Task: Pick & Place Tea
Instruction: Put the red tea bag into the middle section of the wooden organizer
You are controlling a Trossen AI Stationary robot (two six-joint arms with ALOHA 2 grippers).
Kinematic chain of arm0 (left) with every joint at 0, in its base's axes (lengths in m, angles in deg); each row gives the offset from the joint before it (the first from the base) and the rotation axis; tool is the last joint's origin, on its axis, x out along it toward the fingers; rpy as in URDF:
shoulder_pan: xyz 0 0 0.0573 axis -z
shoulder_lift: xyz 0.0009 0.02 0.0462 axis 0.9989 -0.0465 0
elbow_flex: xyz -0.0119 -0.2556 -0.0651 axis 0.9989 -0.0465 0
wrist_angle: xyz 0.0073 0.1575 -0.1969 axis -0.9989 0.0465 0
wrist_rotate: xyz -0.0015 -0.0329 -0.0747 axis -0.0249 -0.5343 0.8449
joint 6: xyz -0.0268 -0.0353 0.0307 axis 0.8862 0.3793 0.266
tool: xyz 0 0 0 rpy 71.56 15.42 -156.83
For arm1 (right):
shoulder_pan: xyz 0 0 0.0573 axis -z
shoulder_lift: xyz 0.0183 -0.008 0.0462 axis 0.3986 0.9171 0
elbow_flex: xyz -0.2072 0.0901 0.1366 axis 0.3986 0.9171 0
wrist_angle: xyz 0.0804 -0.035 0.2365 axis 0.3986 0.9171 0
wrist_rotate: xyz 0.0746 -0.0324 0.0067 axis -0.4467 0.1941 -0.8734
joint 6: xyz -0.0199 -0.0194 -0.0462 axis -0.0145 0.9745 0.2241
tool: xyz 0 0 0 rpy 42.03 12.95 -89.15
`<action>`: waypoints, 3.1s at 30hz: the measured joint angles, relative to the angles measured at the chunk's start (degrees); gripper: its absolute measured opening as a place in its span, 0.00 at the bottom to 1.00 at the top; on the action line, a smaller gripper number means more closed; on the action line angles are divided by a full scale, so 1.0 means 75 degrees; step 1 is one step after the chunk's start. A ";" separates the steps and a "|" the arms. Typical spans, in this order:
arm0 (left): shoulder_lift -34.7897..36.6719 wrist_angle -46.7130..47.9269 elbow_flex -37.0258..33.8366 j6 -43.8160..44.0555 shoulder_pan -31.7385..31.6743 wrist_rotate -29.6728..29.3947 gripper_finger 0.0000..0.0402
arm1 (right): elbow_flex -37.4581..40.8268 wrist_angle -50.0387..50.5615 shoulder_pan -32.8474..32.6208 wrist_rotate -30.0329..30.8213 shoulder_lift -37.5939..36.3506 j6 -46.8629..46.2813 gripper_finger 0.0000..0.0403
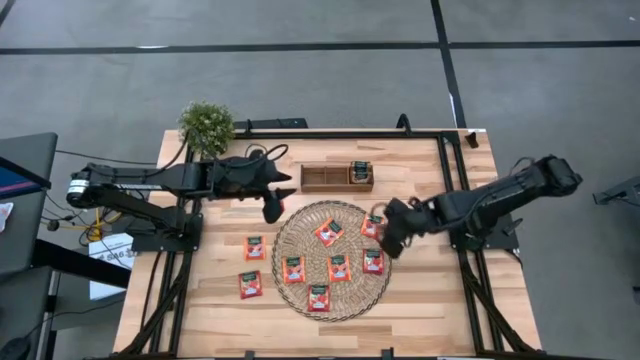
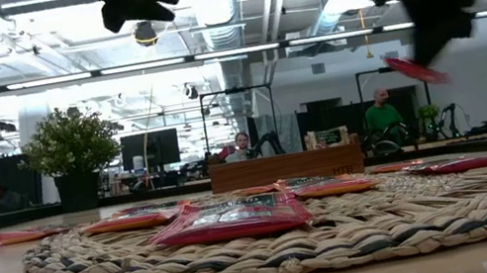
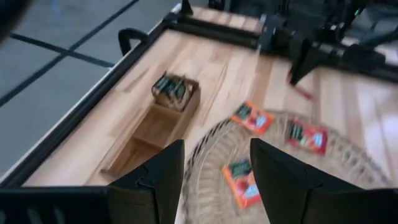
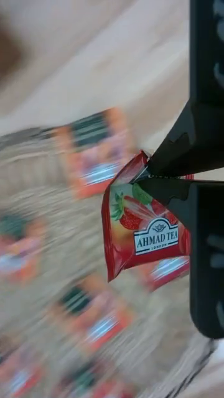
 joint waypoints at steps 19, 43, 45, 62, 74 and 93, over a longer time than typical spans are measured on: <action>-0.1266 -0.2347 0.0004 0.1884 -0.0003 0.0648 0.44 | -0.2558 -0.2663 0.1929 0.0459 0.2190 0.5019 0.00; -0.1353 -0.2097 0.0002 0.2403 -0.0432 0.1204 0.44 | -0.4105 -0.2639 0.1608 0.0973 0.2937 0.6796 0.00; -0.1353 -0.2077 0.0002 0.2403 -0.0475 0.1202 0.44 | -0.4103 -0.2649 0.1589 0.0973 0.2937 0.6793 0.00; -0.1822 -0.2295 0.0010 0.2554 -0.0507 0.1333 0.39 | -0.4077 -0.2578 0.1592 0.1169 0.2943 0.6819 0.00; -0.1848 -0.2365 0.0013 0.2386 -0.0650 0.1333 0.01 | -0.4089 -0.2424 0.1596 0.1172 0.2943 0.6877 0.00; -0.2111 -0.3120 -0.0002 0.1657 -0.0936 0.0861 0.00 | -0.4092 0.0470 0.2359 0.1683 0.2277 0.5971 0.28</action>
